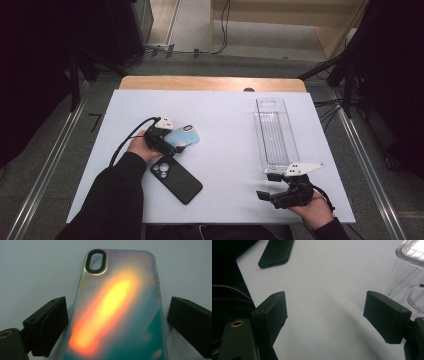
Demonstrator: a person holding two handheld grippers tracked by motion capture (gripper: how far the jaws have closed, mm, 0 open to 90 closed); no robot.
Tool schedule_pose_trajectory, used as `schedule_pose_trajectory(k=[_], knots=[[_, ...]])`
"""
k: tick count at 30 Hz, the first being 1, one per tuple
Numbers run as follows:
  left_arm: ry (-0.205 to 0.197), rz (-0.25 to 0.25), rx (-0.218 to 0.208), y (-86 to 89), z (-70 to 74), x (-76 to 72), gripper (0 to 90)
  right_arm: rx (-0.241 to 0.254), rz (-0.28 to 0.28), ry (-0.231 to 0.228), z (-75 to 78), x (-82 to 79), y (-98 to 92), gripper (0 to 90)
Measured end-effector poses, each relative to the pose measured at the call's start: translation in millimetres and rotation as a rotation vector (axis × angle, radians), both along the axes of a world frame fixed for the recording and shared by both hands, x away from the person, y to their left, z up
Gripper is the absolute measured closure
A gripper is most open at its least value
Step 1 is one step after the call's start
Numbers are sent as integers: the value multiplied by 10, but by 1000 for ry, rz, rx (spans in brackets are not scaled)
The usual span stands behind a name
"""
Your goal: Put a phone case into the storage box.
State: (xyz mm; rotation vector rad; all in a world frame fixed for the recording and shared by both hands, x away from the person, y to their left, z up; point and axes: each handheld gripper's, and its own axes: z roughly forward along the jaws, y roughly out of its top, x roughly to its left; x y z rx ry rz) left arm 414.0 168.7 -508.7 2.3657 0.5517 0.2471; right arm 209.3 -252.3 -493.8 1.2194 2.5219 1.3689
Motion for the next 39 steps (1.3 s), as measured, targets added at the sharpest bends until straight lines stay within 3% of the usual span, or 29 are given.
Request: schedule_pose_trajectory(k=[4, 39], knots=[[-5, 5, -14, 36, 16, -9, 150, 1, 3, -1, -1, 1, 5, 172], [6, 27, -30, 41, 24, 0, 165, 1, 10, 0, 1, 2, 17, 172]])
